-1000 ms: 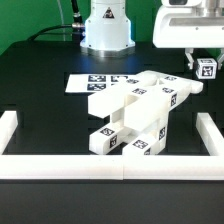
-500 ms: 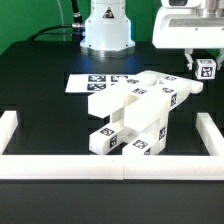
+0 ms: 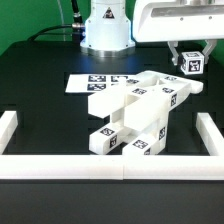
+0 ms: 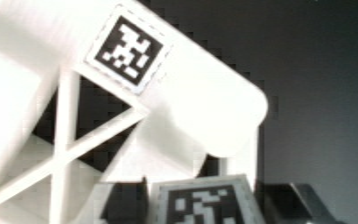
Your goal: Assemble chair
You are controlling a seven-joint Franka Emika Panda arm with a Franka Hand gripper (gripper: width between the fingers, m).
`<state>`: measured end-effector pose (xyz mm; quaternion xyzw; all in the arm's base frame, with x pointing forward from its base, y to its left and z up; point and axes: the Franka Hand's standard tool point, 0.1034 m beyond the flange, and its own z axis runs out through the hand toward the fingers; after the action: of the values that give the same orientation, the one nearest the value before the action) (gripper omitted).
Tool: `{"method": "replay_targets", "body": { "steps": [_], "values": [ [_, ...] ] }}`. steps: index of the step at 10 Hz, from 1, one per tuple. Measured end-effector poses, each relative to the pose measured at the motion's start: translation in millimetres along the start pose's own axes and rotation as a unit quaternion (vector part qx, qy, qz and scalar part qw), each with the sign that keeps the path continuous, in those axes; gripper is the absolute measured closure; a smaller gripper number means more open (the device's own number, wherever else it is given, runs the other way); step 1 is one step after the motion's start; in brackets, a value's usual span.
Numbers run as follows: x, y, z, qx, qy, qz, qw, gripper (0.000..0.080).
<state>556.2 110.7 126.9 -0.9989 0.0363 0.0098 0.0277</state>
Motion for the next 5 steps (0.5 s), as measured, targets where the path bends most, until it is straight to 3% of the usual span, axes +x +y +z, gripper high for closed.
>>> {"method": "replay_targets", "body": {
  "steps": [3, 5],
  "values": [
    [2.5, 4.8, -0.2, -0.001, 0.001, -0.007, 1.0, 0.0515],
    [34.2, 41.5, -8.8, -0.004, 0.005, -0.057, 0.998, 0.0515]
  ]
}}
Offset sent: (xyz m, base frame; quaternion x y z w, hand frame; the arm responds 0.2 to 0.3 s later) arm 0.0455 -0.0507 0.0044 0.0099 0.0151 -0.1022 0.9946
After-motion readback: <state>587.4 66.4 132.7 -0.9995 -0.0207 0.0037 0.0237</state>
